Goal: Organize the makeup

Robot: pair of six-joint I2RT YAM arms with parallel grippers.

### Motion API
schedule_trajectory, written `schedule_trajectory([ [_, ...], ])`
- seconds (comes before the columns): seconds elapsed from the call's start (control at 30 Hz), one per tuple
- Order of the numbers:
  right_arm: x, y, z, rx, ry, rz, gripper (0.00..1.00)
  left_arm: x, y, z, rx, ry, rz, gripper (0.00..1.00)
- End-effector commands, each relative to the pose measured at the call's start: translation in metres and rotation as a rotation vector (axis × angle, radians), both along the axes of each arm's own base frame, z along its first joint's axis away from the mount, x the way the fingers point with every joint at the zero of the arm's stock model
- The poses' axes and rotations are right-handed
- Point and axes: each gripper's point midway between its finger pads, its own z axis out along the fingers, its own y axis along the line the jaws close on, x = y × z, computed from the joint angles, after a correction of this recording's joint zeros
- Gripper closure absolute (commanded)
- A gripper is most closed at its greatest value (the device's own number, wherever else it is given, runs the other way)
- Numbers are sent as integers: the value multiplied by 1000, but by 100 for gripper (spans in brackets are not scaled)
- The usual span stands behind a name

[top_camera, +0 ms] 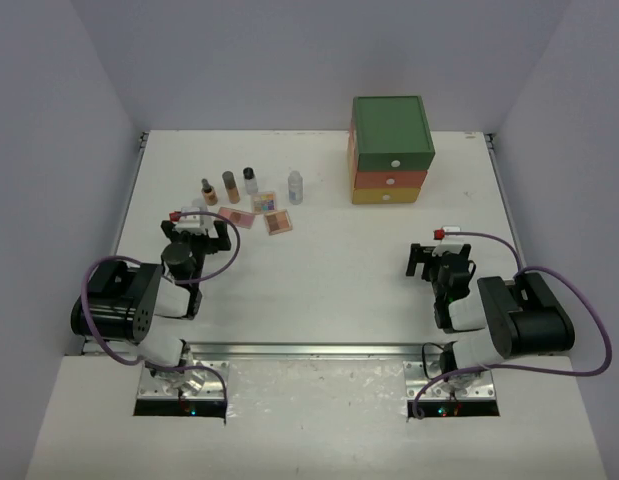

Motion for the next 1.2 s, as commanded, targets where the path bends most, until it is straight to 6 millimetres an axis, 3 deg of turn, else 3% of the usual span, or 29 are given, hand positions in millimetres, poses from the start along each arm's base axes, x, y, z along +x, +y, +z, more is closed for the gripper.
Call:
schedule_trajectory([
  [0.0,13,0,20,7,-76,-2,1,7,2,18,-14,-62,6,0],
  [0.07,22,3,30,7,-90,13,1,9,0,32,-9,-97,-9,0],
  [0.13,33,9,42,2,-60,48,1,14,-10,61,5,-120,-90,0],
  [0.23,35,16,54,68,9,49,1,14,-21,61,49,-32,-170,0],
  [0.3,46,34,97,133,-49,128,1,9,-24,91,69,-99,-193,0],
  [0.33,47,41,108,161,-61,155,1,7,-24,89,74,-87,-194,0],
  [0.37,44,47,114,199,-46,170,1,2,-26,101,82,-103,-210,0],
  [0.47,54,46,161,198,-63,163,2,-8,-29,149,136,-133,-234,0],
  [0.57,76,49,205,162,-87,193,15,-16,-31,183,190,-121,-262,0],
  [0.63,84,50,212,156,-63,198,23,-16,-28,196,213,-83,-256,0],
  [0.73,103,58,236,187,-62,217,34,-11,-11,191,217,24,-175,0],
  [0.9,121,73,220,187,-15,194,44,-5,5,163,224,145,-98,0],
  [1.03,133,97,215,128,-22,218,45,-2,9,144,227,195,-79,0],
  [1.17,152,98,210,69,-11,149,45,-6,10,129,224,227,-78,0],
])
